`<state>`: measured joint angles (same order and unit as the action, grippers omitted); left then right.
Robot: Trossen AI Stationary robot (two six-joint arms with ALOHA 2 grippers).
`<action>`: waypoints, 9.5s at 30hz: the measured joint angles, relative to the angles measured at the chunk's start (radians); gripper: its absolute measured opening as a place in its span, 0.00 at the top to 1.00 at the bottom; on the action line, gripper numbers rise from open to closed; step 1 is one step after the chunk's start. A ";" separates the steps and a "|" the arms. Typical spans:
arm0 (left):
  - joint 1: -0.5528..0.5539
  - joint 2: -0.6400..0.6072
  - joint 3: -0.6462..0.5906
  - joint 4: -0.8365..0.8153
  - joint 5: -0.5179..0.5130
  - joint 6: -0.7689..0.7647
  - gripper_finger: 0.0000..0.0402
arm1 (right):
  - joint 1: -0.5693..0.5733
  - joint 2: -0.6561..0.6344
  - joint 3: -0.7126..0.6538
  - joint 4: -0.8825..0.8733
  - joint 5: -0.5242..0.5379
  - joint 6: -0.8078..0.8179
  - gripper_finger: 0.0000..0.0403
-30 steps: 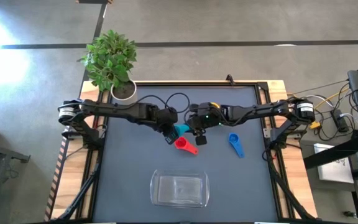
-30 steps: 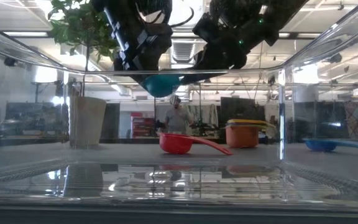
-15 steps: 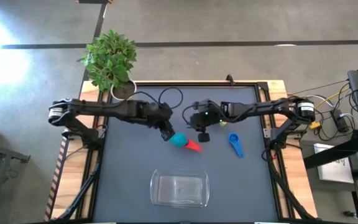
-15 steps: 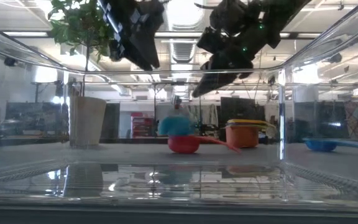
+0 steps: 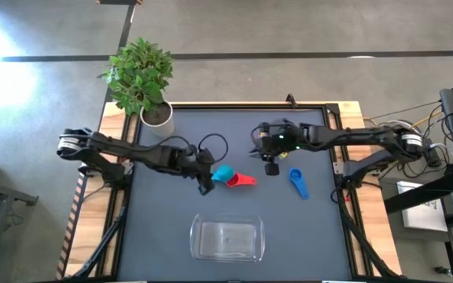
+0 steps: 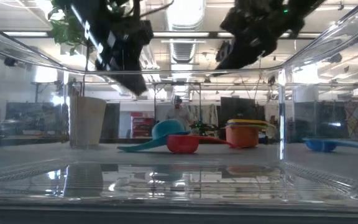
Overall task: Nest measuring cups in basket
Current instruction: Stack the light blue measuring cup on top of the yellow measuring cup, then stack the red measuring cup on top of the light blue measuring cup
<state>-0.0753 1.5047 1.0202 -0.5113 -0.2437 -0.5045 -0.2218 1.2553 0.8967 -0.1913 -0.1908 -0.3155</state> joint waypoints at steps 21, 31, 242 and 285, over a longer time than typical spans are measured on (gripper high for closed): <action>0.020 0.215 -0.033 0.155 -0.061 0.240 0.37 | -0.001 -0.173 -0.249 0.205 -0.018 0.083 0.66; 0.037 0.322 0.007 0.113 -0.045 0.275 0.37 | -0.001 -0.167 -0.250 0.206 -0.018 0.078 0.62; 0.057 -0.050 -0.102 0.475 0.068 0.179 0.14 | -0.104 -0.296 -0.122 -0.717 0.139 0.620 0.35; 0.064 0.649 0.544 -0.039 0.204 0.165 0.75 | 0.025 -0.440 -0.111 -0.577 0.226 0.572 0.40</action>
<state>-0.0114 2.1535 1.5644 -0.5506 -0.0397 -0.3391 -0.1967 0.8148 0.7853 -0.7678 0.0348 0.2567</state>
